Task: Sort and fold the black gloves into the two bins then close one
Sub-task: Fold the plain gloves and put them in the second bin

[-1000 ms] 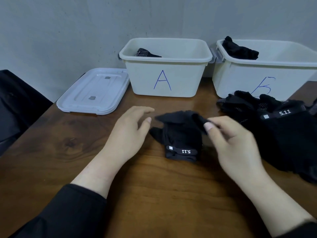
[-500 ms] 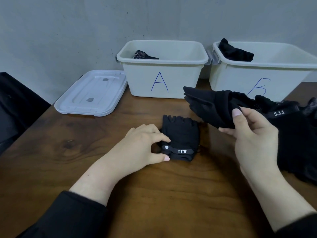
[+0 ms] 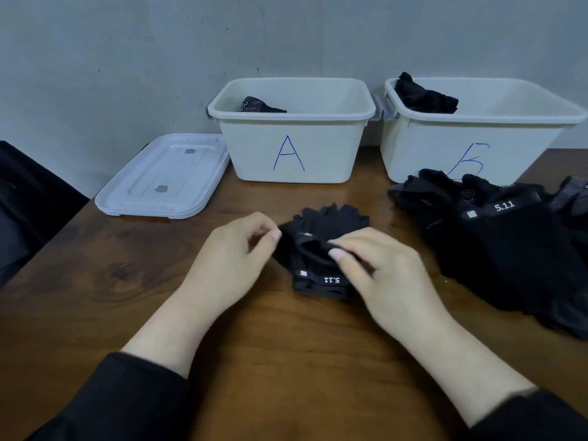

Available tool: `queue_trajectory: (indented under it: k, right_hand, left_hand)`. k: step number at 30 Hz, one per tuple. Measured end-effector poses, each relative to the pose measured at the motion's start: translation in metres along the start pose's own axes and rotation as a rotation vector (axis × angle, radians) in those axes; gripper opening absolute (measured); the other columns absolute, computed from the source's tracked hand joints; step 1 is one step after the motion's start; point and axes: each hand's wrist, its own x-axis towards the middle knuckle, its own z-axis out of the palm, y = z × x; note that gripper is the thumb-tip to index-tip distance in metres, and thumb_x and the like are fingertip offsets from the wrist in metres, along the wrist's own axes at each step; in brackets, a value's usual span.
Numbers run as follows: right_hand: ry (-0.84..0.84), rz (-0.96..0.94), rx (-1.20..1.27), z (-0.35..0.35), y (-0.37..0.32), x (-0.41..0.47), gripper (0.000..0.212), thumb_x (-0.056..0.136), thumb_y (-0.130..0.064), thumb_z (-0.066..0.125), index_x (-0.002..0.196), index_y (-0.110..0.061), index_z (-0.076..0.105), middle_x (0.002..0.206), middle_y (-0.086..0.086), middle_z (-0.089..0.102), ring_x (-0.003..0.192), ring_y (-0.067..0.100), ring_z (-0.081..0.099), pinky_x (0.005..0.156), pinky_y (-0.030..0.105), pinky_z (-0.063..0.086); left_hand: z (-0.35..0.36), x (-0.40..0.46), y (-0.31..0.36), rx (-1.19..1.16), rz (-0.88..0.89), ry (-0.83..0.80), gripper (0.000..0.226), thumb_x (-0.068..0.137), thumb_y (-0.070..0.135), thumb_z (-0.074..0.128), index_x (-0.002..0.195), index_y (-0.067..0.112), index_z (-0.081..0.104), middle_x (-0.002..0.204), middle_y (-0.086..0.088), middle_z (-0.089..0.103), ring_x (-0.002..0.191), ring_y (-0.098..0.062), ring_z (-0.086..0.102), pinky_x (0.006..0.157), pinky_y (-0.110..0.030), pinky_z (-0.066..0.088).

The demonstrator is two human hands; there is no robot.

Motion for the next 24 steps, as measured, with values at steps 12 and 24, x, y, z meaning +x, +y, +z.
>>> queue_trajectory:
  k: [12, 24]
  right_hand:
    - [-0.264, -0.096, -0.183, -0.003, 0.004, -0.004, 0.04, 0.098, -0.051, 0.044, 0.117, -0.034, 0.075, 0.113, -0.023, 0.066, 0.109, -0.008, 0.045, 0.112, 0.017, 0.025]
    - [-0.203, -0.061, -0.148, -0.006, 0.002, -0.006, 0.028, 0.099, -0.042, 0.051, 0.115, -0.034, 0.072, 0.11, -0.024, 0.069, 0.109, -0.011, 0.053, 0.101, 0.008, 0.035]
  left_hand:
    - [0.011, 0.007, -0.012, 0.126, -0.083, -0.026, 0.036, 0.101, 0.034, 0.053, 0.136, 0.039, 0.056, 0.109, 0.019, 0.058, 0.107, -0.004, 0.056, 0.104, -0.043, 0.045]
    - [0.013, 0.008, -0.014, 0.097, -0.068, -0.085, 0.035, 0.107, 0.024, 0.043, 0.136, 0.03, 0.061, 0.135, 0.02, 0.056, 0.131, -0.007, 0.045, 0.116, -0.044, 0.032]
